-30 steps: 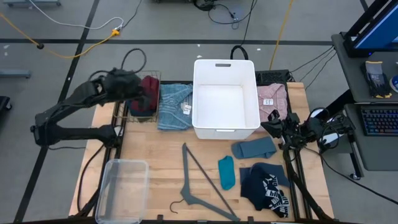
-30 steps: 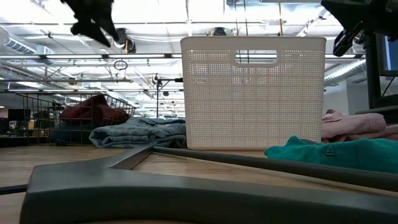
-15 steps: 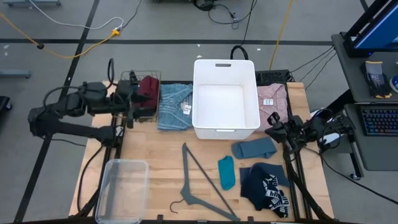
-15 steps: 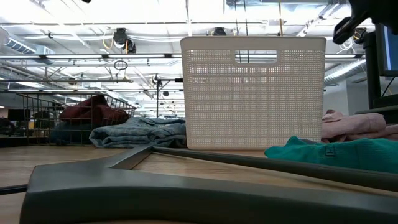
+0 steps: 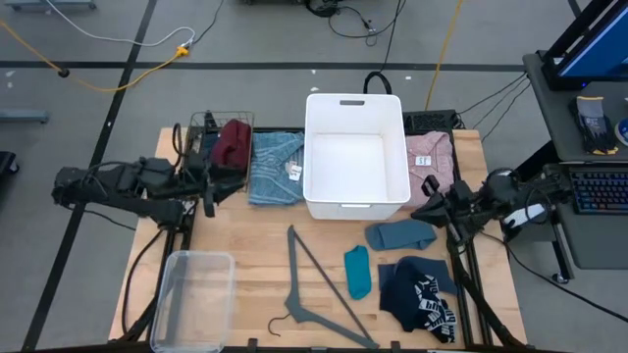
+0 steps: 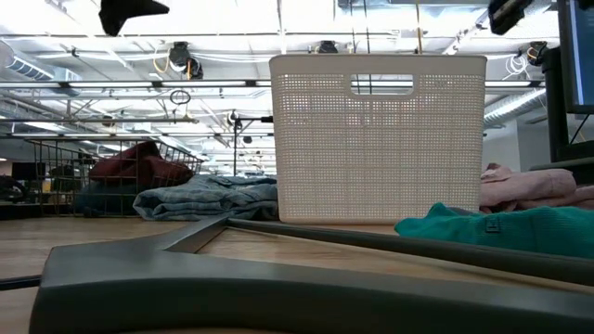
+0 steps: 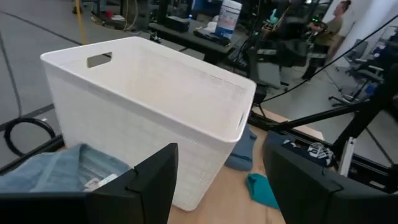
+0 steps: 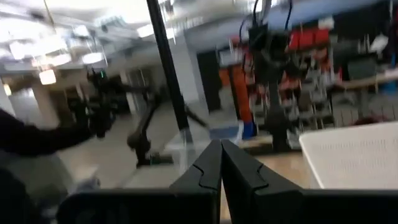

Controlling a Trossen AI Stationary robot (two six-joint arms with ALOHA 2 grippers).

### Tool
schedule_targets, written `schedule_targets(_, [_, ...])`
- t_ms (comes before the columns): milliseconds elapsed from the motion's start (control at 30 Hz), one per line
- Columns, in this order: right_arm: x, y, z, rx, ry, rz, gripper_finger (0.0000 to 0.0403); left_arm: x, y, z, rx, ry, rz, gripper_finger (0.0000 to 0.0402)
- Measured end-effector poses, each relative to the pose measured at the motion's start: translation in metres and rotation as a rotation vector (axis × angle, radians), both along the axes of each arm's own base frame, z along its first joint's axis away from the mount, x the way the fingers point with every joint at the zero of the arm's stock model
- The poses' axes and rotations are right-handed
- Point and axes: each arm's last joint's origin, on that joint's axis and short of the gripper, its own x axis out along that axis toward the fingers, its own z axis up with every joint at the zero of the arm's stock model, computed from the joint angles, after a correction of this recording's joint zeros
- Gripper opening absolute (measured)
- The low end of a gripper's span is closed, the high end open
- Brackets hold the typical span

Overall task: Pick & Place Cloths
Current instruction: Put the dark blue underpants into the wire basket

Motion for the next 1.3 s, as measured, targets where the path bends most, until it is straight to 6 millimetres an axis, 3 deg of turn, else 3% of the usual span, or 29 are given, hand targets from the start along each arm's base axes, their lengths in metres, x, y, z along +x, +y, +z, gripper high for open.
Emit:
schedule_targets(367, [0.028,0.021,0.061,-0.081,0.385,0.186,0.0,-0.018,0.0,-0.022,0.027,-0.019,0.035,0.0239])
schedule_targets(633, [0.046,0.052,0.081,-0.099,0.732,0.286,0.0,-0.021,0.001,-0.036,0.032,-0.008,0.052,0.0239])
schedule_targets(833, [0.054,0.079,0.067,-0.082,1.026,0.31,0.0,-0.021,0.002,-0.039,0.04,-0.01,0.068,0.0239])
schedule_targets(1033, [0.049,0.102,0.043,0.017,1.383,0.309,0.0,-0.021,0.002,-0.038,0.071,-0.013,0.096,0.0239])
schedule_targets(1300, [0.04,0.112,0.011,0.201,1.652,0.169,0.0002,-0.021,0.003,-0.038,0.084,-0.009,0.124,0.0239])
